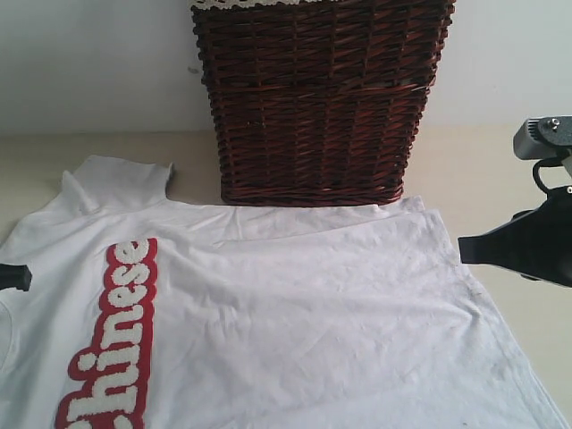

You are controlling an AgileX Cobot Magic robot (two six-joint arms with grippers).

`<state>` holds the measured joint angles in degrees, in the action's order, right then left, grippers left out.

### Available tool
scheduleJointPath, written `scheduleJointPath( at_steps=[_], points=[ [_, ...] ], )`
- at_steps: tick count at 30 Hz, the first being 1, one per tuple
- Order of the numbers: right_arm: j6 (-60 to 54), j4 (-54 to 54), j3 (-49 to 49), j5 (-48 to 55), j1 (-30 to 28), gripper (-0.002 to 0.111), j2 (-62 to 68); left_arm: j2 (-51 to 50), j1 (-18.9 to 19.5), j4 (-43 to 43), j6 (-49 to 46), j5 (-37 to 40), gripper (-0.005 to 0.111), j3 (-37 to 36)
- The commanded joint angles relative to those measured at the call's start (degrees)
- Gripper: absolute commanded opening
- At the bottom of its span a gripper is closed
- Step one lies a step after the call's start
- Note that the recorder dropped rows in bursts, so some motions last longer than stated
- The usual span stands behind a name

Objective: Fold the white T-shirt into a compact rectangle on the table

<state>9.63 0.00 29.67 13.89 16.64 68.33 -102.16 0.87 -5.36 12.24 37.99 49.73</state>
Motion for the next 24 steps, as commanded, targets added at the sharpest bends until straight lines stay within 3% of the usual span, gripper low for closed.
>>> scheduleJointPath(
  at_steps=[1, 12, 18, 21, 24],
  points=[
    [-0.5, 0.0, -0.22, -0.52, -0.27, 0.0, -0.25, -5.31, 0.41, 0.21, 0.42, -8.22, 0.0, 1.22],
    [-0.5, 0.0, -0.22, -0.33, -0.27, 0.0, -0.25, -15.86, 5.11, -2.84, 0.29, -3.21, 0.0, 15.0],
    [-0.5, 0.0, -0.22, -0.7, -0.27, 0.0, -0.25, -11.98, 6.54, 1.82, -5.57, 3.2, 0.0, 25.62],
    [-0.66, 0.0, -0.22, -0.69, -0.27, 0.0, -0.25, -4.51, 6.54, 12.3, -23.19, 5.4, 0.0, 25.62],
    [-0.8, 0.0, -0.22, -0.69, -0.27, 0.0, -0.25, 1.57, 6.43, 17.93, -33.35, 9.79, 0.0, 25.38]
  ],
)
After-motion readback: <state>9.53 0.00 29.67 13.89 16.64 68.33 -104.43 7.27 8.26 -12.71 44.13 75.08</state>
